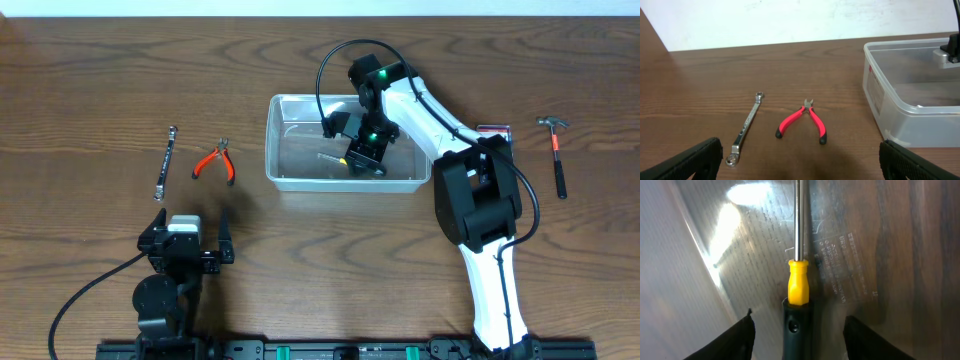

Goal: Pack container
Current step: 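Lower the screwdriver into the container and open the right gripper, then raise the right gripper out of the container and move right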

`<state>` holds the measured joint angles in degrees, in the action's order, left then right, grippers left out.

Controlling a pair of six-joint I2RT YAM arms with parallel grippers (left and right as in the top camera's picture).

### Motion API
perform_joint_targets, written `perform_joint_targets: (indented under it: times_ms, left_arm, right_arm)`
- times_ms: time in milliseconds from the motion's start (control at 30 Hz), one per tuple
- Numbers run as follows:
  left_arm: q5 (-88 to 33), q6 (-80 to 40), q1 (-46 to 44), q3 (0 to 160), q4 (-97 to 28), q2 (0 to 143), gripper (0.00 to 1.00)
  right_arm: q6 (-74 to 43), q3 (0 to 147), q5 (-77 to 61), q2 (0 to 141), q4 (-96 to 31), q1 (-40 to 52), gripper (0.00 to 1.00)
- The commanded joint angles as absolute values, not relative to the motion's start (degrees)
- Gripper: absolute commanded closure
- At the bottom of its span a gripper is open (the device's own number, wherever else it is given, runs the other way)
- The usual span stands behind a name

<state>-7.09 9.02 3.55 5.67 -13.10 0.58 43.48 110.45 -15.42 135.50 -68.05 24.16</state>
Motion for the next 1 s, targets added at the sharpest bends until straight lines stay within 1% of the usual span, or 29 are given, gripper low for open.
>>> perform_joint_targets:
  times_ms: [0,233,733,800,833,867,900,967]
  left_arm:
    - [-6.7,8.9,3.8,4.2,-13.6,0.2,0.02]
    - [-6.7,8.9,3.8,4.2,-13.6,0.2,0.02]
    - [-6.7,8.9,3.8,4.2,-13.6,0.2,0.02]
    - [-6.7,8.9,3.8,4.2,-13.6,0.2,0.02]
    - [-6.7,8.9,3.8,4.2,-13.6,0.2,0.02]
    - [-6.7,8.9,3.8,4.2,-13.6,0.2,0.02]
    - [-6.7,8.9,3.8,4.2,-13.6,0.2,0.02]
    - [-6.7,8.9,3.8,4.2,-13.6,0.2,0.02]
  right_arm:
    - [41.9,110.4,-15.7,136.1,-68.1,23.9,0.41]
    - [40.7,115.2,-16.2,136.0,-70.5,23.9,0.43]
    - [40.7,140.9,-18.7,136.0,-82.6,23.9,0.39]
    - [40.7,143.9,-18.7,136.0,-83.9,23.9,0.37]
    - [40.7,145.7,-18.7,136.0,-84.8,23.9,0.34]
    - [40.7,146.5,-18.6,136.0,-85.2,23.9,0.29]
    - [40.8,148.0,-18.4,136.0,-86.0,23.9,0.21]
    - [40.7,149.8,-18.5,136.0,-87.0,23.7,0.16]
